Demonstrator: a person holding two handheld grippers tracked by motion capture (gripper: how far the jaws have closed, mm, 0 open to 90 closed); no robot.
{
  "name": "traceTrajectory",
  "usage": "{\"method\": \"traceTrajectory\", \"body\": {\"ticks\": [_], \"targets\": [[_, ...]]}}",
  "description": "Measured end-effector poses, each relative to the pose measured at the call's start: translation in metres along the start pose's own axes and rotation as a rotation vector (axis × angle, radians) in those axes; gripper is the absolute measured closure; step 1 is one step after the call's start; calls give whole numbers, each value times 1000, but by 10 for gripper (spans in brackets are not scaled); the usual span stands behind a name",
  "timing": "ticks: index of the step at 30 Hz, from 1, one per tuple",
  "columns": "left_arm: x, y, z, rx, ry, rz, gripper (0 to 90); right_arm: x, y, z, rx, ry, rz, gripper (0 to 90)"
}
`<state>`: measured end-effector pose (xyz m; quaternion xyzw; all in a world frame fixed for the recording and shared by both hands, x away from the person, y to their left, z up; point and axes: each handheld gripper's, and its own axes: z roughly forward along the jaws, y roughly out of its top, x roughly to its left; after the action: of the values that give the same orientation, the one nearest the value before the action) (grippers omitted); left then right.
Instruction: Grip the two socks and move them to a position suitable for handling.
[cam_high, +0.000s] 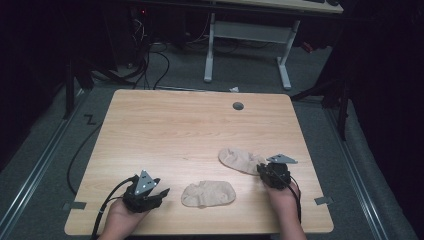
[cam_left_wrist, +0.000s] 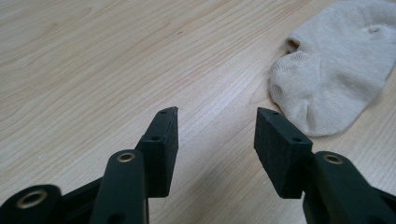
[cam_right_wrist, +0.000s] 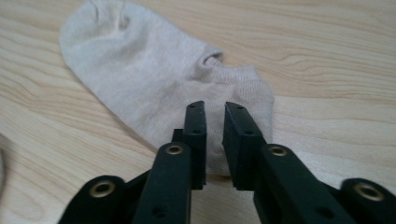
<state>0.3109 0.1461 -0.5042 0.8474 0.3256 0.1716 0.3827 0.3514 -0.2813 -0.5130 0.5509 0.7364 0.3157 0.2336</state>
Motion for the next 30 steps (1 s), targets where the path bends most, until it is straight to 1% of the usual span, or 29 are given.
{"method": "traceTrajectory", "body": {"ticks": [2,4,5,7,9,11,13,16,17,19,22,26,30], "targets": [[0,1,1,0,-1,3,502,-2,-2,-1,-5,-15,30,675],[-1,2,3,0,-8,5,502,-6,-6,0,5,-18,64,624],[-1,3,4,-1,-11,5,502,-8,-7,1,8,-19,78,607],[-2,3,5,5,-14,11,501,-11,-9,2,19,-42,96,568],[-2,3,6,7,-15,14,501,-14,-11,5,17,-42,114,552],[-3,3,5,7,-17,15,502,-16,-12,5,8,-41,119,596],[-3,3,5,4,-15,13,502,-15,-12,5,10,-48,99,690],[-3,3,4,3,-13,13,501,-13,-11,4,4,-28,83,829],[-3,2,4,4,-13,12,501,-12,-10,3,-12,-27,68,846],[-3,2,4,5,-13,12,501,-10,-8,-3,-51,-20,60,864],[-2,2,5,9,-12,15,499,-6,-3,-12,-113,-17,52,869],[-1,1,3,9,-8,13,498,1,2,-21,-184,-6,30,874],[-1,1,2,3,-3,10,497,8,8,-32,-255,-5,5,876]]}}
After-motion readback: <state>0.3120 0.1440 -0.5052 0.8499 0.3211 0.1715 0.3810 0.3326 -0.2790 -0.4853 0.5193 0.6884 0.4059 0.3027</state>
